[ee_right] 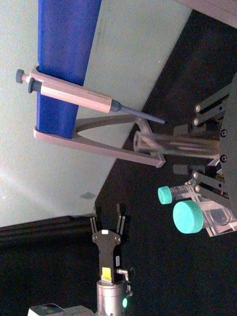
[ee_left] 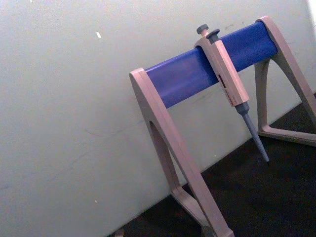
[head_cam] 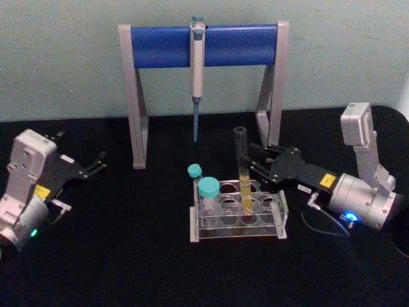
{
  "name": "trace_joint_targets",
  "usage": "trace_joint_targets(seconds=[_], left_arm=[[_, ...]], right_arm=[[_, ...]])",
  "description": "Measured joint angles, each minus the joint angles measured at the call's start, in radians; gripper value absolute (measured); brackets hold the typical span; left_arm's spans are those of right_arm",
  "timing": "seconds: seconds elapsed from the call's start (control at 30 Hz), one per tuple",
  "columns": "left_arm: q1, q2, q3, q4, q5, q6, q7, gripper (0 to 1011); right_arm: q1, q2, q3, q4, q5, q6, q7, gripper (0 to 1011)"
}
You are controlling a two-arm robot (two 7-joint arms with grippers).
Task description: Pick up the test tube from the test tube rack, shake it, then place it back into the test tube rack.
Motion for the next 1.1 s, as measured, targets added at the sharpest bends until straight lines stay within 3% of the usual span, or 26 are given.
trace_joint_targets(seconds=[0.3,0.4,0.73,1.1], left_arm=[[0.000,0.000,0.000,0.000,0.000,0.000,0.000,1001],[0.000,0.000,0.000,0.000,0.000,0.000,0.000,1001],[0.000,0.000,0.000,0.000,0.000,0.000,0.000,1001],[0.000,0.000,0.000,0.000,0.000,0.000,0.000,1001]], right_arm=[[0.000,0.000,0.000,0.000,0.000,0.000,0.000,582],[0.000,0.000,0.000,0.000,0.000,0.000,0.000,714],[0.000,0.000,0.000,0.000,0.000,-0.001,0.000,983],[0.000,0.000,0.000,0.000,0.000,0.000,0.000,1000]])
